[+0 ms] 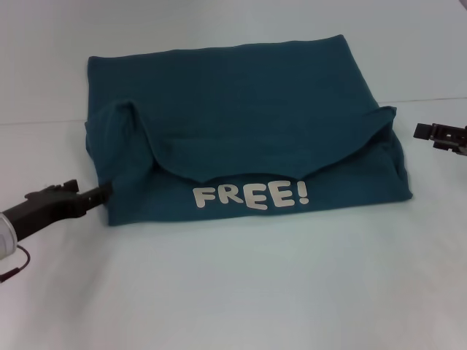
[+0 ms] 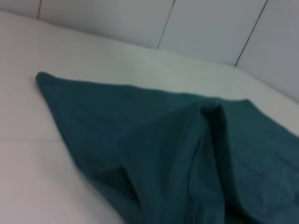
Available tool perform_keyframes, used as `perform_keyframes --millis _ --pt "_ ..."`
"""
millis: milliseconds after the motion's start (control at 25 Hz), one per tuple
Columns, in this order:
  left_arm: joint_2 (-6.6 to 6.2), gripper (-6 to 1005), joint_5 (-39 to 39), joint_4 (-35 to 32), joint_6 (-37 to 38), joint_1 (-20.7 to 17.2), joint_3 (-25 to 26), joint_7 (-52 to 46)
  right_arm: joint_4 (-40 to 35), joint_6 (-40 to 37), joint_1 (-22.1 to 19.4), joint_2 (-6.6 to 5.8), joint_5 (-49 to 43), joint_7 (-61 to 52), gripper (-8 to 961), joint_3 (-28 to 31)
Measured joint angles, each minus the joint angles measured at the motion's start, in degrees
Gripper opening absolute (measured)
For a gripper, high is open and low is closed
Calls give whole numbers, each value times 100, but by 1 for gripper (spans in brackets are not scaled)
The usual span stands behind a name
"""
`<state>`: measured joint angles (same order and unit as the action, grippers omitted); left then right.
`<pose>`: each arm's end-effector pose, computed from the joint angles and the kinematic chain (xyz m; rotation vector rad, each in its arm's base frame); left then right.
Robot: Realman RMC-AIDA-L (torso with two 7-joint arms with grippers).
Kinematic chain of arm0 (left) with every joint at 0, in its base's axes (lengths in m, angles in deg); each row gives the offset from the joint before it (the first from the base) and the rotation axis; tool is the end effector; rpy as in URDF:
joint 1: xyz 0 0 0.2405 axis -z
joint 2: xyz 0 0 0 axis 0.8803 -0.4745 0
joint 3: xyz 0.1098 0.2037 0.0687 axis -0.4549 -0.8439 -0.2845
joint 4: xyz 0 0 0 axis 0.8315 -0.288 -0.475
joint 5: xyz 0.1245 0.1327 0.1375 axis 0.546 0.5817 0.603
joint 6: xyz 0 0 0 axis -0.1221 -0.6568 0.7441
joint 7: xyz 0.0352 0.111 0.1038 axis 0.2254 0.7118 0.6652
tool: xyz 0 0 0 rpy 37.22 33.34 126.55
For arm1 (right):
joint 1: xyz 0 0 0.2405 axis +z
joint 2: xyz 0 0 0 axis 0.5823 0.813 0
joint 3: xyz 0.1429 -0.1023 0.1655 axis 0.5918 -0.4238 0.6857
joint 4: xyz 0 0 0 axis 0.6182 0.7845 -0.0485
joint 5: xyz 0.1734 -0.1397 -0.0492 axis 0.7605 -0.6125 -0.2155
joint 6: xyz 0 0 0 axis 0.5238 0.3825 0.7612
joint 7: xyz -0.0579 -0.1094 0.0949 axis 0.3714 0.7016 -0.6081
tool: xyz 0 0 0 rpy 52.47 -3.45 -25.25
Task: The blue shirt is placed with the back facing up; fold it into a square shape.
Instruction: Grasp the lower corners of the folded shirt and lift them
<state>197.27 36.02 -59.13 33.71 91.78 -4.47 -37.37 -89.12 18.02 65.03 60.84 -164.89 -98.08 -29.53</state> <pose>-0.3168 0.3912 -0.0089 -2.0618 -1.0949 -0.5636 0.3359 0.3905 0.1034 -1.9595 1.4890 0.7634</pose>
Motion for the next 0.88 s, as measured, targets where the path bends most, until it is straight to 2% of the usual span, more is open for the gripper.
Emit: perform_keyframes --millis 360,880 --pt "20 800 192 176 -436 78 -275 0 -7 -39 12 14 0 -113 750 -5" --pt "26 798 215 267 -441 134 -676 -23 -5 -49 -7 35 0 -115 750 -5"
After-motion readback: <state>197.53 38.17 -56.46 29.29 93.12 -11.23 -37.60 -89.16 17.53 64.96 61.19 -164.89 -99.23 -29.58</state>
